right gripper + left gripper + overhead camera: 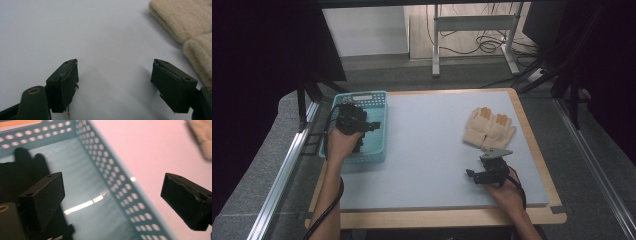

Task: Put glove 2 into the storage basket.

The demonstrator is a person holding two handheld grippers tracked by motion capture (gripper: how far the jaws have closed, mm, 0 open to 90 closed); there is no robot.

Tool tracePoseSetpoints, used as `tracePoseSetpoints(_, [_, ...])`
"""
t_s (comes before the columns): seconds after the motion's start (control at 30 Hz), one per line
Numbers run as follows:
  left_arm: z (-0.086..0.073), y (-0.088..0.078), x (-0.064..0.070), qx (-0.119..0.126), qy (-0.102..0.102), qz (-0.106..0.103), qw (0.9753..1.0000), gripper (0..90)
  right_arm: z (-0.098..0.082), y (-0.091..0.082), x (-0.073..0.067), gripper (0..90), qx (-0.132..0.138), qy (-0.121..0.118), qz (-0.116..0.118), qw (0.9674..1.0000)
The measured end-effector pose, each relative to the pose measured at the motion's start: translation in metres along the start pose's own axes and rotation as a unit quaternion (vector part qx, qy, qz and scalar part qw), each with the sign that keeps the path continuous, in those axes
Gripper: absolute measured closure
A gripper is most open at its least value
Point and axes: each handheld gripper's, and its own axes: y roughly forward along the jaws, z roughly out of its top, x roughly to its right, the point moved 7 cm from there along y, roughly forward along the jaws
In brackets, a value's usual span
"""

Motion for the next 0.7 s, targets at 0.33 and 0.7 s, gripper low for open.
tracePoseSetpoints(0.33, [0.003,0.004,0.041,0.02,0.038,-0.041,0.9982,6.4,0.0,0.0,0.0,21.4,0.0,0.0,0.0,1.0])
tracePoseSetpoints(0.7, [0.003,0.012,0.092,0.024,0.098,-0.078,0.9919,5.5,0.0,0.0,0.0,21.4,0.0,0.0,0.0,1.0])
